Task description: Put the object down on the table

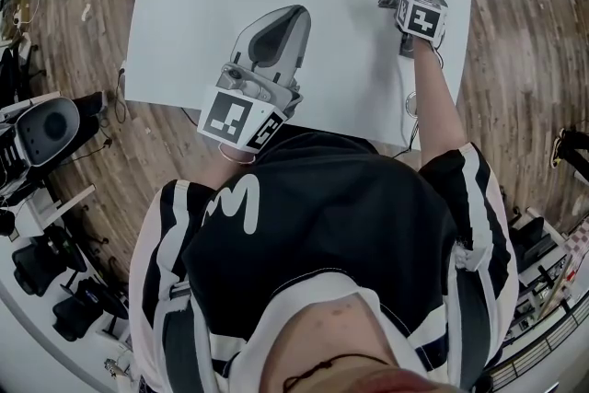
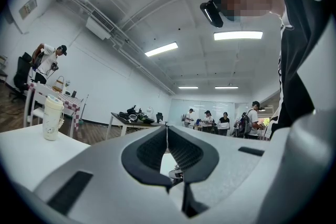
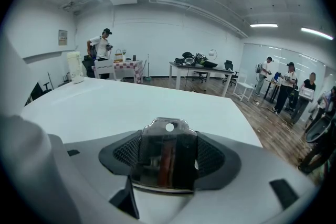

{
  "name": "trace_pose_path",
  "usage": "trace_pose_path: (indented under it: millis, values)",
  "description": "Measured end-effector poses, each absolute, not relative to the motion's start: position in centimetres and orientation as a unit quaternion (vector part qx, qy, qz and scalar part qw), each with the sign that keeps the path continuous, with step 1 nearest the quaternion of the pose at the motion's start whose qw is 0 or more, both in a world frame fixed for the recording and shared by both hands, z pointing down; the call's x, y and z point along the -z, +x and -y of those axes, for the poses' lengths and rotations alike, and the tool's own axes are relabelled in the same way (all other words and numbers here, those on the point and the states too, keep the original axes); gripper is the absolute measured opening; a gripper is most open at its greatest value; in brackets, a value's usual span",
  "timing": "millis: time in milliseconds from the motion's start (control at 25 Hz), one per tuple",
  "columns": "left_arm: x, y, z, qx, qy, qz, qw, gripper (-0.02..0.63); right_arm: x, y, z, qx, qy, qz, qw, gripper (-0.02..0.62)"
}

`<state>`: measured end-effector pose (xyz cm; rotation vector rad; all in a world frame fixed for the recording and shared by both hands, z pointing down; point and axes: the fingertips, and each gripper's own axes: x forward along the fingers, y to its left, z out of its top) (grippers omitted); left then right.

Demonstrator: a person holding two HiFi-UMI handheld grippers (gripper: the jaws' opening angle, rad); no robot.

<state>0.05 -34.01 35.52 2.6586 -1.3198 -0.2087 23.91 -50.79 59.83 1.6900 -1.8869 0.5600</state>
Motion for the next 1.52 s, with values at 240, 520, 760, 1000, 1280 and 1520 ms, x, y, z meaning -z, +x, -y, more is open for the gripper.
trace_pose_path:
  millis: [240,520,760,1000,1280,1520]
  values:
    - [-35.4,-0.8,33.9,0.07,0.89,0.445,0.078,0.011,-60.1,23.3,50.6,-0.202,0.628,0.702,0.268,0.304]
    - [-35.3,-1.4,33.8,0.07,0.89,0.445,0.075,0.011,-58.7,23.2,50.2,-0.156,0.633,0.714,0.257,0.304]
    - [-35.3,-0.9,34.1,0.074,0.899,0.426,0.073,0.011,-54.9,22.4,49.4,-0.139,0.64,0.725,0.212,0.304]
    - [-35.3,0.8,34.4,0.077,0.91,0.401,0.074,0.011,-49.6,21.4,47.1,-0.122,0.637,0.75,0.13,0.302]
    - [-36.0,1.0,34.2,0.076,0.918,0.381,0.077,0.011,-42.0,18.0,43.0,-0.081,0.615,0.783,0.042,0.244]
    - [-35.7,2.3,33.8,0.078,0.924,0.366,0.071,0.011,-36.9,16.3,39.5,-0.021,0.604,0.796,0.01,0.086]
